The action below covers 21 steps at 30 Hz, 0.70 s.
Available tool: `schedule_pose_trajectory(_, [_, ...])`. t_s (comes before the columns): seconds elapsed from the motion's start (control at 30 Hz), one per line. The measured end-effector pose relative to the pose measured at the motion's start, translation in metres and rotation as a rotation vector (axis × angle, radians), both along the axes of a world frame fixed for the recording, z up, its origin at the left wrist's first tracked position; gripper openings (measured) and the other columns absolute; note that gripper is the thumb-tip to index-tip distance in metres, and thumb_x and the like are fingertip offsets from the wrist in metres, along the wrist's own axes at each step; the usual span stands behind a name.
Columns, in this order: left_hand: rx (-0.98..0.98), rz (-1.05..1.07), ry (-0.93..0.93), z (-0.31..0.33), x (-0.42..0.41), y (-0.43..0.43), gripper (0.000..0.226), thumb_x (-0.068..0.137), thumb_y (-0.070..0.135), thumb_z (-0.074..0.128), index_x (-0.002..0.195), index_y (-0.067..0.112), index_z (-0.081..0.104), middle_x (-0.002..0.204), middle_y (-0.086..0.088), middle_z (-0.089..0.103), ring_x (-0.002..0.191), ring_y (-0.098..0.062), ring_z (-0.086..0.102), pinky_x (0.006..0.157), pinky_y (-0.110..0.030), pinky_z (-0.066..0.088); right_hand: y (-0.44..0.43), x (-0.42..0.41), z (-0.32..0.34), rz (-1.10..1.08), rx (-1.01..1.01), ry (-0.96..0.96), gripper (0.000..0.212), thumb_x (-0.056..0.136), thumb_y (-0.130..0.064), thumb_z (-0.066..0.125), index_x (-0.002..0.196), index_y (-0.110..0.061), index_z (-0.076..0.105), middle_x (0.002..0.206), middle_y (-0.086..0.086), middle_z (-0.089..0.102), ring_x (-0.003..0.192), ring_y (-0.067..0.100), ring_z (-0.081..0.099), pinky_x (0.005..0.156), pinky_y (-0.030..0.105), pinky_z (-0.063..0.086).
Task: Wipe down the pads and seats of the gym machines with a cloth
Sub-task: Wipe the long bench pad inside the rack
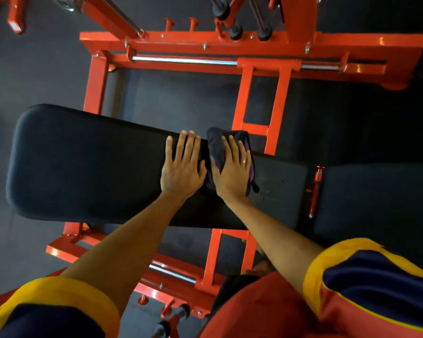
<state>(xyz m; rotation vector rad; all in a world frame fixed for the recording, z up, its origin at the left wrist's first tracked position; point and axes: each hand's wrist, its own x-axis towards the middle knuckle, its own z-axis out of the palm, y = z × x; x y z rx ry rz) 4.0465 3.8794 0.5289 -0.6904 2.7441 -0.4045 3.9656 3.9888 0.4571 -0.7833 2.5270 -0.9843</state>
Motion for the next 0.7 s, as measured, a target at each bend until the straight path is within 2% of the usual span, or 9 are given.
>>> schedule_pose_trajectory(0.1, [-0.004,0.007,0.009,-0.002,0.002,0.001,0.067,0.103,0.043,0.035,0.157,0.004,0.025,0.164,-0.017,0.024,0.154,-0.032,0.015,0.125,-0.057,0.007,0.045,-0.001,-0.024,0.216,-0.007,0.105,0.071,0.093,-0.045,0.050,0.159,-0.022,0.034,0.166,0.005,0.030,0.156,0.028,0.020,0.126,0.049,0.018])
schedule_pose_trajectory(0.17, [0.014,-0.003,0.008,-0.001,0.003,0.003,0.067,0.103,0.041,0.033,0.157,0.004,0.024,0.164,-0.017,0.023,0.155,-0.032,0.014,0.124,-0.057,0.007,0.067,-0.012,-0.039,0.237,0.036,0.114,0.074,0.090,-0.045,0.050,0.159,-0.025,0.033,0.168,0.004,0.027,0.156,0.029,0.018,0.124,0.051,0.021])
schedule_pose_trajectory(0.3, [0.003,-0.013,0.085,-0.002,0.000,0.003,0.063,0.101,0.036,0.037,0.154,0.002,0.032,0.161,-0.018,0.031,0.153,-0.034,0.021,0.123,-0.058,0.010,0.040,-0.033,-0.037,-0.095,0.095,-0.077,0.071,0.091,-0.053,0.039,0.155,-0.021,0.042,0.163,0.006,0.036,0.152,0.037,0.026,0.122,0.055,0.024])
schedule_pose_trajectory(0.37, [-0.003,-0.030,0.086,-0.004,0.001,0.004,0.064,0.100,0.036,0.037,0.154,0.002,0.033,0.161,-0.018,0.033,0.152,-0.034,0.022,0.124,-0.058,0.010,0.012,-0.022,-0.020,-0.256,0.086,-0.180,0.068,0.094,-0.051,0.040,0.154,-0.019,0.044,0.162,0.008,0.038,0.153,0.039,0.023,0.122,0.059,0.020])
schedule_pose_trajectory(0.4, [-0.010,-0.036,0.078,-0.005,0.003,0.003,0.064,0.100,0.036,0.037,0.154,0.002,0.033,0.161,-0.018,0.032,0.153,-0.034,0.021,0.124,-0.058,0.009,0.002,-0.008,-0.012,-0.266,0.077,-0.184,0.068,0.094,-0.049,0.042,0.155,-0.020,0.042,0.163,0.008,0.035,0.154,0.039,0.020,0.124,0.059,0.016])
schedule_pose_trajectory(0.47, [-0.019,-0.038,0.060,-0.005,0.007,0.002,0.065,0.100,0.037,0.037,0.155,0.002,0.031,0.162,-0.018,0.030,0.153,-0.033,0.019,0.125,-0.057,0.007,0.003,0.026,-0.003,-0.159,0.032,-0.093,0.070,0.092,-0.046,0.043,0.159,-0.023,0.035,0.167,0.007,0.027,0.156,0.037,0.013,0.126,0.054,0.010])
schedule_pose_trajectory(0.57, [-0.024,-0.036,0.056,-0.007,0.010,0.000,0.065,0.103,0.038,0.036,0.156,0.001,0.027,0.164,-0.017,0.025,0.155,-0.031,0.015,0.125,-0.055,0.006,0.046,0.060,-0.013,0.087,-0.056,0.023,0.077,0.088,-0.041,0.050,0.161,-0.027,0.029,0.170,0.005,0.019,0.158,0.031,0.006,0.127,0.052,0.012])
schedule_pose_trajectory(0.63, [-0.027,-0.043,0.064,-0.009,0.016,0.004,0.064,0.105,0.037,0.033,0.157,0.002,0.024,0.165,-0.017,0.022,0.155,-0.030,0.014,0.125,-0.054,0.008,0.090,0.070,-0.033,0.192,-0.076,0.054,0.081,0.085,-0.038,0.059,0.160,-0.027,0.031,0.170,0.004,0.021,0.158,0.031,0.008,0.125,0.055,0.016])
schedule_pose_trajectory(0.7, [-0.021,-0.049,0.077,-0.010,0.024,0.011,0.063,0.105,0.035,0.034,0.158,0.003,0.023,0.166,-0.016,0.019,0.155,-0.030,0.013,0.126,-0.054,0.008,0.121,0.061,-0.050,0.188,-0.037,0.051,0.083,0.081,-0.035,0.066,0.158,-0.026,0.034,0.169,0.004,0.022,0.157,0.033,0.013,0.125,0.055,0.019])
